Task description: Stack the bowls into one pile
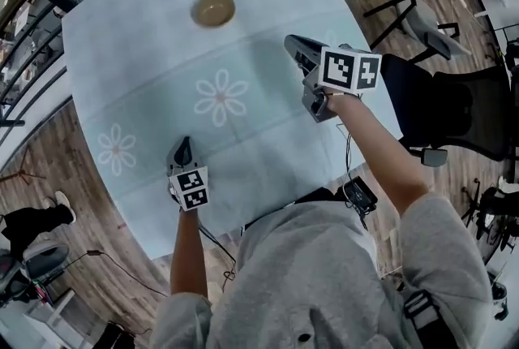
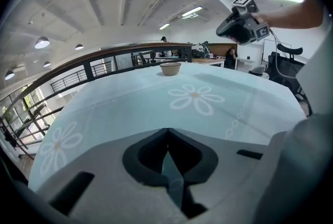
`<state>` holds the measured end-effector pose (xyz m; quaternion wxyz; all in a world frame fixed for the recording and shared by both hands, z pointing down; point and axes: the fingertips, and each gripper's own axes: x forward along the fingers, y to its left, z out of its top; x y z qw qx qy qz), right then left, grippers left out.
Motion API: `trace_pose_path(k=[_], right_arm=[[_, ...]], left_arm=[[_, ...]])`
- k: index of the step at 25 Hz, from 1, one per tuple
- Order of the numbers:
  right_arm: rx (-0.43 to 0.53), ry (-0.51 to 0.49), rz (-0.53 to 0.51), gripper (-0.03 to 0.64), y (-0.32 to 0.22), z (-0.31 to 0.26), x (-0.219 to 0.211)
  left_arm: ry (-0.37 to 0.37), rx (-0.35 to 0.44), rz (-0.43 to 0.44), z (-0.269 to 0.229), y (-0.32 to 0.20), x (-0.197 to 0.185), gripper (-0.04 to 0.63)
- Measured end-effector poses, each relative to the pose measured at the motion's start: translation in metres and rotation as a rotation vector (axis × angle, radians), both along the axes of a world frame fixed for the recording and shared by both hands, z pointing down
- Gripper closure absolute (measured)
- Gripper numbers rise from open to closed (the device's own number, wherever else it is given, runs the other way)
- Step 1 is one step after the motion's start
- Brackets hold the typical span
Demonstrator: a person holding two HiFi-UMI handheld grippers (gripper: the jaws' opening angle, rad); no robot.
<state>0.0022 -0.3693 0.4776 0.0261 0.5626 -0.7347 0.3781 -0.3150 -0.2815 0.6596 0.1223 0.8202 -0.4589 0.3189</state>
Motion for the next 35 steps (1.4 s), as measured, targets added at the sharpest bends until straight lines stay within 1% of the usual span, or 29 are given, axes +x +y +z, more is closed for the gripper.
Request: trace_pose_path(k=[1,2,4,6,8,10,13,16,18,20,23,26,30,32,35], right_arm=[[0.034,0.016,-0.023,0.583,0.015,-0.016,0.002],[0.068,0.042,-0.045,0.583,0.03,-0.031,0.004],[0.125,0.121,-0.087,0.583,0.063,-0.055,0.013],[0.167,0.241,-0.129,0.583,0.099,-0.069,0.026],[0.207,0.355,-0.149,0.583,0.136,-0.077,0.042],[0.248,0.407,-0.139,0.583,0.174,-0.08,0.058],[0.296,0.409,-0.106,0.583,0.228,-0.081,0.08],[0.319,0.373,-0.071,0.581,0.276,-0.077,0.107],[0.322,0.344,-0.051,0.581,0.302,-0.072,0.128],[0.318,0.342,-0.038,0.581,0.324,-0.067,0.145],[0.326,0.355,-0.009,0.581,0.355,-0.065,0.164],[0.345,0.354,0.01,0.581,0.377,-0.057,0.174],[0.373,0.365,0.017,0.581,0.399,-0.047,0.16],[0.385,0.374,0.022,0.581,0.41,-0.052,0.155],[0.382,0.377,0.023,0.581,0.411,-0.077,0.158]], left_arm=[[0.005,-0.002,-0.012,0.001,0.0,0.0,0.577],[0.03,-0.013,-0.041,0.0,0.001,0.0,0.575],[0.107,-0.029,-0.116,-0.009,0.007,0.001,0.575],[0.138,0.012,-0.152,-0.03,0.018,0.011,0.577],[0.148,0.071,-0.138,-0.056,0.036,0.033,0.577],[0.155,0.126,-0.112,-0.083,0.059,0.062,0.577],[0.161,0.201,-0.1,-0.13,0.104,0.107,0.575],[0.177,0.266,-0.099,-0.17,0.153,0.156,0.575],[0.178,0.293,-0.092,-0.185,0.179,0.188,0.575],[0.166,0.318,-0.08,-0.197,0.202,0.214,0.575],[0.153,0.353,-0.054,-0.209,0.233,0.238,0.575],[0.164,0.37,-0.047,-0.202,0.254,0.248,0.575],[0.177,0.387,-0.071,-0.195,0.275,0.23,0.575],[0.188,0.396,-0.082,-0.201,0.288,0.221,0.575],[0.196,0.399,-0.085,-0.229,0.288,0.223,0.575]])
